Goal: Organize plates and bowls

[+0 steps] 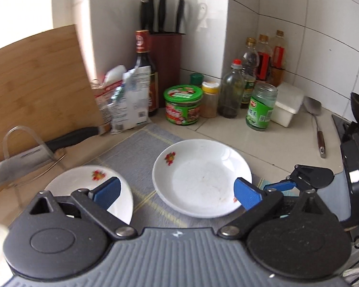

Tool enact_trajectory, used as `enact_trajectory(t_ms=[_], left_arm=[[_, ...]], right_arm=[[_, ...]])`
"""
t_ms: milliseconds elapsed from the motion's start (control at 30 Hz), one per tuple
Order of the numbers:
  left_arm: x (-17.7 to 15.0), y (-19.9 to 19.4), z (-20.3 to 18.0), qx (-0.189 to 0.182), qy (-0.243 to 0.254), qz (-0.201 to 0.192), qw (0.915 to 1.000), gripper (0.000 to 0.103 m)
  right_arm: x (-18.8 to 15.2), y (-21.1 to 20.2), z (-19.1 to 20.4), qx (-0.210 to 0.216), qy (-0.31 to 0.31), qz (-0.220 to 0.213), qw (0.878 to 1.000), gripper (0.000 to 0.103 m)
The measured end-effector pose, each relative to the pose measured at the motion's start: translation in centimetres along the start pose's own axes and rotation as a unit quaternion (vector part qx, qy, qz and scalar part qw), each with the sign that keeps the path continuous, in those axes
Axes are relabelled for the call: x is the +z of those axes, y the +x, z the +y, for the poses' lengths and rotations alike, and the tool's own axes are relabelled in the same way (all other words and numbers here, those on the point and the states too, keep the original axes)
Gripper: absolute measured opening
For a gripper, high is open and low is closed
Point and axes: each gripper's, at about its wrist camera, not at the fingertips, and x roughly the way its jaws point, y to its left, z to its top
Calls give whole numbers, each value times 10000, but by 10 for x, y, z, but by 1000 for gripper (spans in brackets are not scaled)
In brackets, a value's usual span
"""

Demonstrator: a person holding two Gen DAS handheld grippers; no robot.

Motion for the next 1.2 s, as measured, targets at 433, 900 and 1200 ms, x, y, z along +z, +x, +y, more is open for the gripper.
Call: enact_trajectory(t_ms=[433,900,1200], left_arm=[[-116,-83,-10,1234,-859,207,9884,101],[-203,-126,38,1292,-973,695,9844,101],[-227,-108,57,724,-615,978,9907,101]], right_arm=[[8,11,55,806,-478,292,9952,103],[12,32,110,450,-267,778,9956,103],[20,27,124,165,-35,825,9964,103]])
